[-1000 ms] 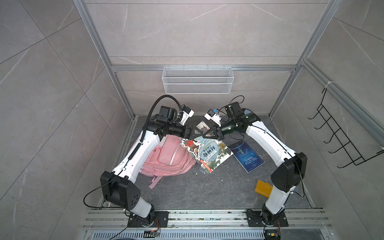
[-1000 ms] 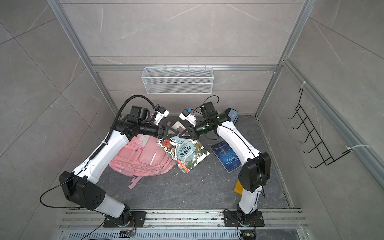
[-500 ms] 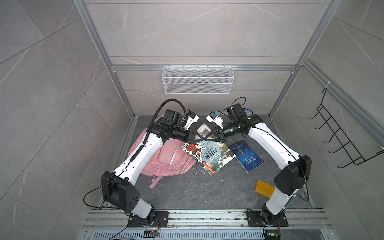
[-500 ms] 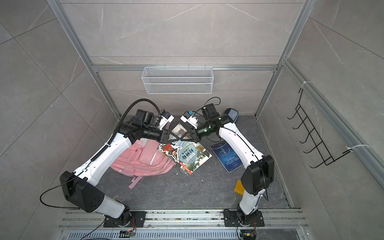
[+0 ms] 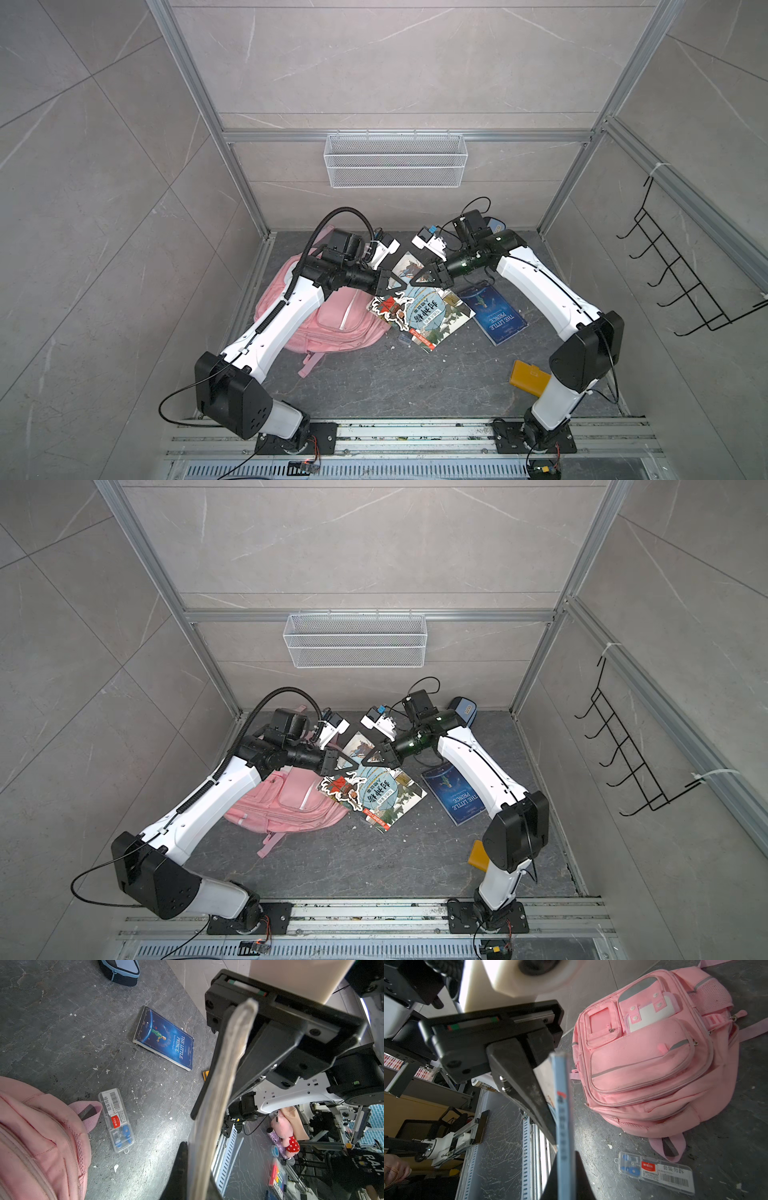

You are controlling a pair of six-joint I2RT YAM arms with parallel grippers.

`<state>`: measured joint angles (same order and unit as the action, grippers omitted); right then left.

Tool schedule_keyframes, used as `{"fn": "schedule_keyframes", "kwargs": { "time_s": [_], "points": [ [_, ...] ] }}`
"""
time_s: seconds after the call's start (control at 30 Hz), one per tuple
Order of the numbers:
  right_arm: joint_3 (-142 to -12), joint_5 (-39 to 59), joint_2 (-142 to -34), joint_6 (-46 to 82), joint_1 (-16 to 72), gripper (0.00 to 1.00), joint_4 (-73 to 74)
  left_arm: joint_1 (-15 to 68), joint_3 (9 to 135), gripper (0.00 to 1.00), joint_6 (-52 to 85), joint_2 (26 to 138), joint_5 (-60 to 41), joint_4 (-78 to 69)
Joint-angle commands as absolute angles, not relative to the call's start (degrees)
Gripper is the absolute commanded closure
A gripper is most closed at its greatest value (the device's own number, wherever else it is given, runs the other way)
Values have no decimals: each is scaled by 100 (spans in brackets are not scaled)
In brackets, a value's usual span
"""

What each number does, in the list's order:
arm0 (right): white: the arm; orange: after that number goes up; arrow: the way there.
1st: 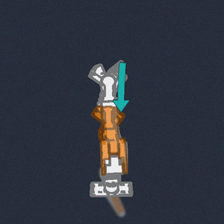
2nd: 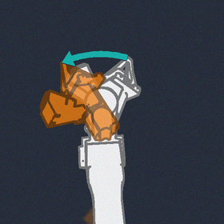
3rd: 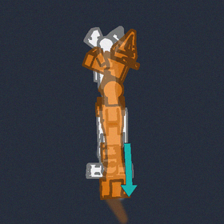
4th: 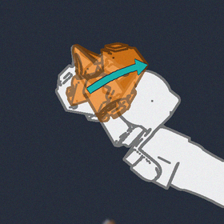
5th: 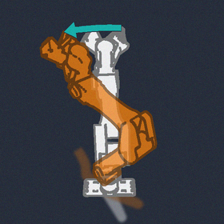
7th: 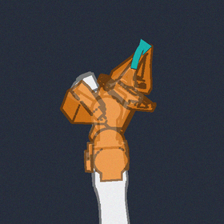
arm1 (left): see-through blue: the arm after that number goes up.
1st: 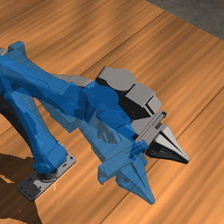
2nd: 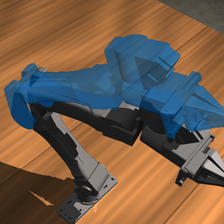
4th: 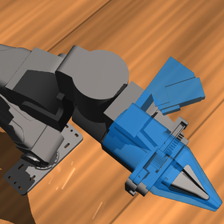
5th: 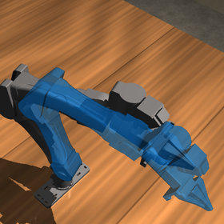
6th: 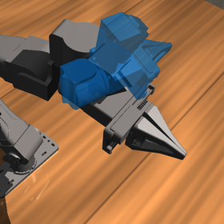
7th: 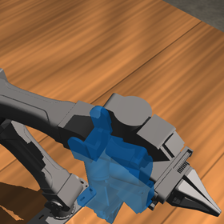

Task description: Pack the student bag

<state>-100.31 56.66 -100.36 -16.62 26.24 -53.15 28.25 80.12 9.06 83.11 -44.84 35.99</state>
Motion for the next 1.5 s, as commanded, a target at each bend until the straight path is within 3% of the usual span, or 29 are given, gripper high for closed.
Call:
{"fn": "schedule_keyframes", "kwargs": {
  "time_s": [0.0,0.03,0.07,0.1,0.17,0.3,0.53,0.7,1.03,1.2,1.3,1.47],
  "points": [
    [-10027,5389,-9706,-1408,2569,87,-5002,2848,7800,100,1220,8023,-4408,3447],
    [-9963,5238,-9657,-1208,2528,81,-4909,2783,7716,100,1339,7963,-4399,3346],
    [-9835,5138,-9583,-856,2418,66,-4688,2709,7607,100,1469,7903,-4395,3216],
    [-9733,5154,-9549,-494,2267,57,-4505,2631,7524,100,1593,7853,-4395,3112],
    [-9491,5399,-9470,95,1867,46,-4285,2466,7432,100,1804,7776,-4456,2973],
    [-8069,5458,-8559,1559,1176,34,-2593,2048,7183,100,2240,7656,-4499,2473],
    [-6265,5183,-7541,2984,897,32,-1106,1624,7005,100,3269,7682,-4602,1119],
    [-5694,5464,-7649,3926,914,32,214,1582,6850,100,3770,7665,-4879,399],
    [-6247,6134,-8508,3960,1417,32,978,1531,6633,100,4909,7835,-5563,-1205],
    [-6164,6349,-8753,4849,1530,33,2324,1530,6506,100,5087,7853,-5617,-1425],
    [-6161,6374,-8810,5103,1619,45,2841,1530,6482,100,5066,7857,-5613,-1346],
    [-6075,6355,-8837,5543,1673,84,3599,1513,6566,100,4804,7886,-5411,-800]
  ]
}}
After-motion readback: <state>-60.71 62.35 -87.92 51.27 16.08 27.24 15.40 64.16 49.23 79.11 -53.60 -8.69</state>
